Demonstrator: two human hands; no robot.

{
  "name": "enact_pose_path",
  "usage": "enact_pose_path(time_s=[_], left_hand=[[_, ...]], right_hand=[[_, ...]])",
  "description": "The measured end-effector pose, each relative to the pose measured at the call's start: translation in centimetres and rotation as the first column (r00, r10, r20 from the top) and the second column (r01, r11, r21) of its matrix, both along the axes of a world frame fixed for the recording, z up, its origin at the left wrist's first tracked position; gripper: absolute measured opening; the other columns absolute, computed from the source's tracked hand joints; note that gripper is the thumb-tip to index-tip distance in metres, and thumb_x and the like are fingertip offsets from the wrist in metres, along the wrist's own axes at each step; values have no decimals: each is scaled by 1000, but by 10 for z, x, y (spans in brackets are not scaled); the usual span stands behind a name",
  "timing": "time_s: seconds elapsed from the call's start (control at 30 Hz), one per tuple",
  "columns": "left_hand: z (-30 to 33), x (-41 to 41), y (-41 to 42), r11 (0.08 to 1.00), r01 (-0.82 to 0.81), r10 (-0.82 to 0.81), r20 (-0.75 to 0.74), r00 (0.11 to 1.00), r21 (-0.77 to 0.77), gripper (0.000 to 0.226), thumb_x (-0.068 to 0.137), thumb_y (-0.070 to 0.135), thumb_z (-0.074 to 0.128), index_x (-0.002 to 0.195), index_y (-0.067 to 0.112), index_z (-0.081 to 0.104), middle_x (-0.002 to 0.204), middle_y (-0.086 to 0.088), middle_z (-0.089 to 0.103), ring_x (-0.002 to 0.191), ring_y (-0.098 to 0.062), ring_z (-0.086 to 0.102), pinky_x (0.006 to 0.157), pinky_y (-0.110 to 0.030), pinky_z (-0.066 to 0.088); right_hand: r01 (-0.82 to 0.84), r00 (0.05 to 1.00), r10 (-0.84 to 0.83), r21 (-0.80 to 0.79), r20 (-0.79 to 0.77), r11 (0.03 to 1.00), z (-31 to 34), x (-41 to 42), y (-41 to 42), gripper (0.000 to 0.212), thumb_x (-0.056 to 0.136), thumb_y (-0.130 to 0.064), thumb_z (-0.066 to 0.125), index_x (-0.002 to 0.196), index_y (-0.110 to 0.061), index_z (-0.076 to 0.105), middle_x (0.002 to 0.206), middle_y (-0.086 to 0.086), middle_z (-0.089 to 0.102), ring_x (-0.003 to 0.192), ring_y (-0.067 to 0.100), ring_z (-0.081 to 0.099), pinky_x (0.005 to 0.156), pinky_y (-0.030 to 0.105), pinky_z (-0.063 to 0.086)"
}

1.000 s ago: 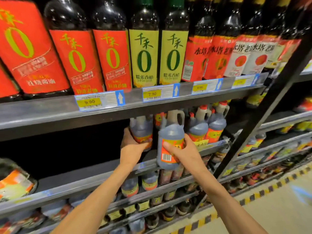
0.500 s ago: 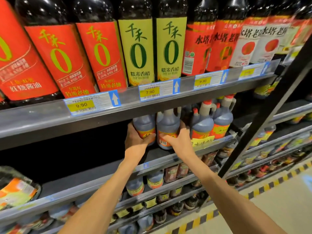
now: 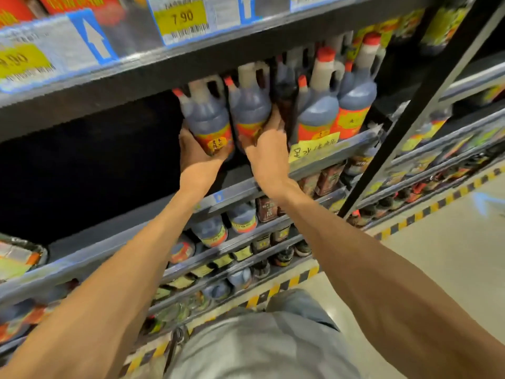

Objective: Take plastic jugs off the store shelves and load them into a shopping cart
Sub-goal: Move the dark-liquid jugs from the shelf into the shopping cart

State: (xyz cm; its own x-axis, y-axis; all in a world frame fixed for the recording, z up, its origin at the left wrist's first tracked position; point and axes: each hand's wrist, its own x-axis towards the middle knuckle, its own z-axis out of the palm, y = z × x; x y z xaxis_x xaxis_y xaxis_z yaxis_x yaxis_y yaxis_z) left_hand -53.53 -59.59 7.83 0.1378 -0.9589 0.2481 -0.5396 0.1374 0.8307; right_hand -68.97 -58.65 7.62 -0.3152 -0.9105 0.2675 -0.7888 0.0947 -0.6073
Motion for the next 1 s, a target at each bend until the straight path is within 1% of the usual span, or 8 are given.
enact_pose_path(time_s=[0.07,0.13,0.2,0.33,0.5,0.67,0.83,1.0], left_hand=[[-2,1,0,1000,15,-15,-12,1000,-7,97,77,41,85,152,13,29,148,0,45,134,-10,47,106,-13,38],[0,-1,0,1000,17,-17,-27,999,-17,96,76,37,87,151,14,31,145,6,45,129,-5,47,97,0,34],[1,-2,1,1000,9,-9,-16,1000,-8,95,76,36,87,150,14,31,145,3,47,130,-9,48,96,-6,35],[4,-5,4,1000,-1,1,-14,1000,3,93,77,35,87,149,13,32,145,-2,51,127,-11,51,97,-18,37],[4,-11,4,1000,-23,23,5,1000,13,90,77,37,87,145,13,34,140,-3,53,123,-17,56,94,-23,42],[3,-17,5,1000,-11,12,-35,999,24,90,73,38,89,142,15,37,134,1,57,107,-8,56,86,-21,44],[4,-19,5,1000,2,-2,-16,1000,27,90,73,39,89,142,15,36,135,0,55,109,-10,56,88,-23,45],[4,-19,3,999,11,-11,-12,1000,30,91,72,40,89,142,16,35,136,-1,55,108,-8,54,88,-22,44]], right_hand=[[2,996,-12,-127,-83,992,2,5,6,59,87,-22,72,138,0,55,132,25,61,111,39,62,90,45,51],[77,992,-95,-203,-81,976,9,11,11,92,86,-25,77,160,-13,25,152,22,42,113,38,60,86,43,54],[92,985,-116,-177,-128,980,7,12,10,101,86,-24,78,163,-24,12,153,21,36,108,37,60,78,42,55],[115,969,-155,-203,-193,972,5,10,6,102,79,-8,78,162,-19,19,136,22,49,106,35,54,71,40,59],[111,976,-153,-247,-155,963,11,9,5,91,80,8,66,160,-12,28,141,27,47,112,41,58,69,44,60],[159,971,-200,-270,-130,950,10,8,2,88,80,9,67,158,-11,32,142,28,46,114,41,59,75,42,61],[155,973,-196,-287,-122,945,7,2,-3,90,77,11,68,157,-10,32,140,27,47,102,41,65,67,44,61],[156,967,-208,-300,-149,941,3,-2,-7,99,70,0,84,155,-10,34,135,23,52,101,37,63,64,39,59]])
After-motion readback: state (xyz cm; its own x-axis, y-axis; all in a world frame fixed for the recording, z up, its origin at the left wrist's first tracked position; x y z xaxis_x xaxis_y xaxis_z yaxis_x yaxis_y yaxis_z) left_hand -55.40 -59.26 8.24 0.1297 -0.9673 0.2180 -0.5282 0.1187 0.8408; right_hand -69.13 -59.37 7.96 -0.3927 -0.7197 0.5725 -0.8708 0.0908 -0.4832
